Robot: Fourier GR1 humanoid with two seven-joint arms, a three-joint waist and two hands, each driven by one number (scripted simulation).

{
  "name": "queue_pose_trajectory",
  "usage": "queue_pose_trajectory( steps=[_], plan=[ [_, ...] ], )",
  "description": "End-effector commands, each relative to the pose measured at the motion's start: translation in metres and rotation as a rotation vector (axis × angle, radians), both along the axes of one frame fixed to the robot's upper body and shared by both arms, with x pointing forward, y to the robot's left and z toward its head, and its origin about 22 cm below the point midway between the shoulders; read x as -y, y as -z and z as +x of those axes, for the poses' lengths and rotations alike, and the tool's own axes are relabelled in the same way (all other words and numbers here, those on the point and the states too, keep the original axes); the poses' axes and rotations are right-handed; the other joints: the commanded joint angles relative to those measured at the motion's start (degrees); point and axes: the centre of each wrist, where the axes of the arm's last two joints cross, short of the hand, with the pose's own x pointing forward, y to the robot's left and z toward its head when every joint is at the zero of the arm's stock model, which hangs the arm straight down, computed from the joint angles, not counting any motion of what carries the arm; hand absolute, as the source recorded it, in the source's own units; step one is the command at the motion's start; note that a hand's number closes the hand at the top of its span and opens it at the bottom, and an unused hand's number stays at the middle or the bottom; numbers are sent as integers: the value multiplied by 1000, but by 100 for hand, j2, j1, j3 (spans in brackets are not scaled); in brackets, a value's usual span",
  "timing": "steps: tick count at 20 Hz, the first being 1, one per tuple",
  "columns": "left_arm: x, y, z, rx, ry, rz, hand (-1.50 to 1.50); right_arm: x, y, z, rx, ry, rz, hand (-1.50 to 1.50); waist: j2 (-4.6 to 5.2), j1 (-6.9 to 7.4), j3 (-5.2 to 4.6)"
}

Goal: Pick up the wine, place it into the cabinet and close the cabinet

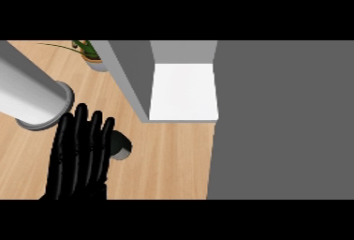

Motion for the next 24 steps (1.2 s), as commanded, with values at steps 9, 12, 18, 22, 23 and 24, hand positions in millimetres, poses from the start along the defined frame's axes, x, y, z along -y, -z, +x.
queue_pose_trajectory(
  steps=[9, 12, 18, 22, 23, 24],
  plan=[
    [-39, 0, 1, -32, -103, 28, -150, -4, -24, -20, 64, 34, -8, -150, 8, 2, -4],
    [-57, -5, -9, -36, -123, 27, -150, -2, -35, -33, 56, 19, -11, -150, 3, 2, -6],
    [-80, 1, 10, -93, -163, 14, -150, -2, -30, -46, 48, 10, 7, -150, 1, -35, -3],
    [-93, 25, 15, -128, -144, -35, -150, -1, -36, -50, 54, 14, -16, -150, 0, -33, -9],
    [-89, 25, 25, -134, -135, -25, -150, 8, -39, -41, 61, -3, -17, -150, 9, -39, -4],
    [-108, 35, 18, -162, -144, -37, -150, 1, -29, -40, 52, 21, -11, -150, 4, -20, -8]
  ],
)
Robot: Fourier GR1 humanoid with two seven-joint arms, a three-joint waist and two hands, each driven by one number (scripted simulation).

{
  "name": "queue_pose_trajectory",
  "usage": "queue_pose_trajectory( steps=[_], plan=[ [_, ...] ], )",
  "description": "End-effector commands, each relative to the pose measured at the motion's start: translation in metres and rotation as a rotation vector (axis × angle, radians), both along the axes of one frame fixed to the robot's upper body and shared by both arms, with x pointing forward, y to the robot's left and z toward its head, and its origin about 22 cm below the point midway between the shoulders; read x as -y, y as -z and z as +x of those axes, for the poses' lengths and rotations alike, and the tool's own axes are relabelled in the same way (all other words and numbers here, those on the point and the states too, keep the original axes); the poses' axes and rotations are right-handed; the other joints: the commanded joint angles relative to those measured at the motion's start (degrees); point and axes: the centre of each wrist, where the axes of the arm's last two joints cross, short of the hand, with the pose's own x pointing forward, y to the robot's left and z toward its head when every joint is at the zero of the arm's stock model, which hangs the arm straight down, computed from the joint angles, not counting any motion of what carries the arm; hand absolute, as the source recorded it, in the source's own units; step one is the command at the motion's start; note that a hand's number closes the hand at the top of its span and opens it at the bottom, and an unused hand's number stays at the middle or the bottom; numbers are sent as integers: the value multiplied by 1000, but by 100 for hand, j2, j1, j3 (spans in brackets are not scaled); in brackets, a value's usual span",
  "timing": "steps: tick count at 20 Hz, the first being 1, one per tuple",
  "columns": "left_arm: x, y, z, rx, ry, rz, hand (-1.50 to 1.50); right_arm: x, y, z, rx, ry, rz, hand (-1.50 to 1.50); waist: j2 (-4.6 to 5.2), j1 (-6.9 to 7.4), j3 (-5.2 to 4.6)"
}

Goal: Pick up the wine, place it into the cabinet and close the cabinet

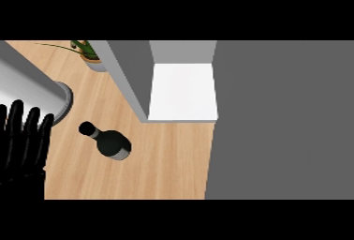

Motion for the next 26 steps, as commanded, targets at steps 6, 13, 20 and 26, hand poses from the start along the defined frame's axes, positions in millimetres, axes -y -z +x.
queue_pose_trajectory(
  steps=[6, 13, 20, 26],
  plan=[
    [-21, 44, 13, -72, 22, -17, -150, 0, -21, -34, 42, -43, 24, -150, -2, 9, 0],
    [-36, 72, 49, -97, 33, -30, -150, -2, -24, -24, 56, -43, 42, -150, 7, -12, 2],
    [-39, 117, 38, -102, -40, 8, -150, 8, -23, -30, 49, -39, 26, -150, 1, -12, 5],
    [-60, 142, 37, -121, -44, -15, -150, 2, -24, -33, 45, -55, 9, -150, 0, 1, 4]
  ],
)
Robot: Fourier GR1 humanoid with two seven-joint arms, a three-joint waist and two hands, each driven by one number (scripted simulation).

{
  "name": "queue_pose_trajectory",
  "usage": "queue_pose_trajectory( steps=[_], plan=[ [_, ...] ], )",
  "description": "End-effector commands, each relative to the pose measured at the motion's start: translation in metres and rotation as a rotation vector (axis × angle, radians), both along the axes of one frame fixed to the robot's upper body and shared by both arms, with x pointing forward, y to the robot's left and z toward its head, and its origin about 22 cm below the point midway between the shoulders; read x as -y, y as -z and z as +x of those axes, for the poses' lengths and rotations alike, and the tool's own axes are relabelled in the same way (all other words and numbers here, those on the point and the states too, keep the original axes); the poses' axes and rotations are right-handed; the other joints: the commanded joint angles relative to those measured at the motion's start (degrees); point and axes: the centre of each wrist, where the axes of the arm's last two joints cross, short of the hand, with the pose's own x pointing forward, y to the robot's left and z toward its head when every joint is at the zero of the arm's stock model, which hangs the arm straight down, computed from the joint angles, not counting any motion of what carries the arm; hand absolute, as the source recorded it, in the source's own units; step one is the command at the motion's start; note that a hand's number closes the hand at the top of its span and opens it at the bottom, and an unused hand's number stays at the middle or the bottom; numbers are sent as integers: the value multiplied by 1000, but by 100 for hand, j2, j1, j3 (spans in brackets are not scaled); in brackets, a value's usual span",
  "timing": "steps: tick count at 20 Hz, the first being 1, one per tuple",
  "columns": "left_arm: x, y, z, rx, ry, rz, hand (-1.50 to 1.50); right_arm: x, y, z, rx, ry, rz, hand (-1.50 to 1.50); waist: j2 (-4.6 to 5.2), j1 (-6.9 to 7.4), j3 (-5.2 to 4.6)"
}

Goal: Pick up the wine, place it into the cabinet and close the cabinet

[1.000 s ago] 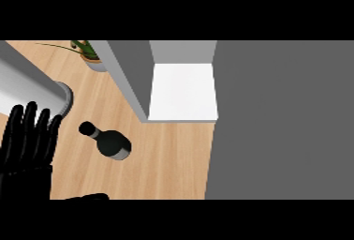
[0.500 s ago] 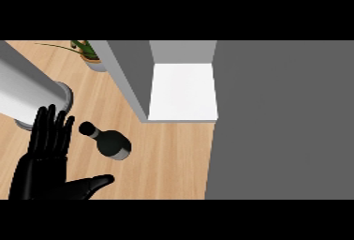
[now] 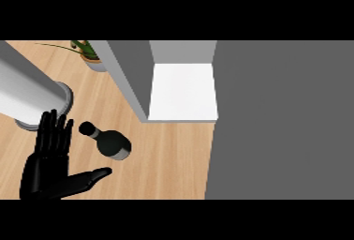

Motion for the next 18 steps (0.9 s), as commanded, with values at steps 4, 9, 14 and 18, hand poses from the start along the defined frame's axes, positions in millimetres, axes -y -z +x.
queue_pose_trajectory(
  steps=[4, 9, 14, 18],
  plan=[
    [-13, 36, 4, -11, -1, -10, -150, 4, -23, -25, 52, -28, 43, -150, 4, 5, -1],
    [4, 47, 15, -31, 45, -4, -150, 6, -16, -22, 38, -16, 49, -150, 5, -5, 1],
    [-6, 79, 5, -8, 62, -17, -150, 9, -13, -37, 47, -26, 27, -150, 1, -29, 3],
    [14, 62, 26, -27, 53, -16, -150, 1, -17, -20, 49, -27, 57, -150, 2, 3, 2]
  ],
)
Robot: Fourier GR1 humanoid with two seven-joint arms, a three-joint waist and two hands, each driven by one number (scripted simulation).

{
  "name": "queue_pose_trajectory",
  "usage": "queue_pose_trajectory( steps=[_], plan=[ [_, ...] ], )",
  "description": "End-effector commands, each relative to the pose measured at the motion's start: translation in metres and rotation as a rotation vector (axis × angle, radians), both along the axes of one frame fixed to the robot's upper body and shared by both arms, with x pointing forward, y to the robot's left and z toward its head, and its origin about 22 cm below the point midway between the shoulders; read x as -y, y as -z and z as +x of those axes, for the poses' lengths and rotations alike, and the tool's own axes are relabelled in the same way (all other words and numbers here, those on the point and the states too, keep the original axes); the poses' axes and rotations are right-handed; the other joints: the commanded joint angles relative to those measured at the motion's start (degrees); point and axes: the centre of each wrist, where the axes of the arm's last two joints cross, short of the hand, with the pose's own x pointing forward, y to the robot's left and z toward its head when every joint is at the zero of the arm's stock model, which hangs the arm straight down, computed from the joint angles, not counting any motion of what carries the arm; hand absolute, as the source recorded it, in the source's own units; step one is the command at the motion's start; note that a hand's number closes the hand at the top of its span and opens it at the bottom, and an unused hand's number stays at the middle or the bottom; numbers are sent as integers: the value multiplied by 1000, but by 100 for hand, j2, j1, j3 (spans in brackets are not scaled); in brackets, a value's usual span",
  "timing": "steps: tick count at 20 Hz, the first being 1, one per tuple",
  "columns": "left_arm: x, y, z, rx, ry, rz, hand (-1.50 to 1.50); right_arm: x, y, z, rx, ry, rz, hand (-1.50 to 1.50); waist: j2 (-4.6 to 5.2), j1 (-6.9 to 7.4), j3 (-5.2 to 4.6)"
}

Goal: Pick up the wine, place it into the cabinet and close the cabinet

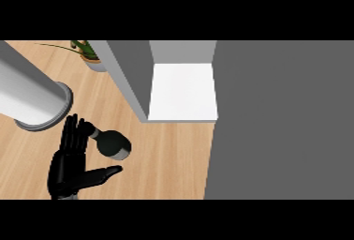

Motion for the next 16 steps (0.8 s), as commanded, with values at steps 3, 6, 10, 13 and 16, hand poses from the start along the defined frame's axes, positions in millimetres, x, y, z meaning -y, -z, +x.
queue_pose_trajectory(
  steps=[3, 6, 10, 13, 16],
  plan=[
    [-17, 16, 22, 9, -12, -19, -150, 2, -7, -13, 35, -34, 44, -150, 9, 2, -2],
    [-10, 21, 12, -3, 5, 7, -150, -7, -13, -35, 46, -60, 58, -150, -1, -4, -3],
    [0, 28, 8, 1, 17, -6, -150, 14, -8, -9, 73, -45, 51, -150, 5, 16, 3],
    [-8, 39, 10, -6, 23, -15, -150, -3, -17, -28, 44, -45, 30, -150, 0, 12, -2],
    [3, 51, 3, -32, 10, -11, -150, 1, -10, -36, 29, -36, 32, -150, -1, 2, 1]
  ],
)
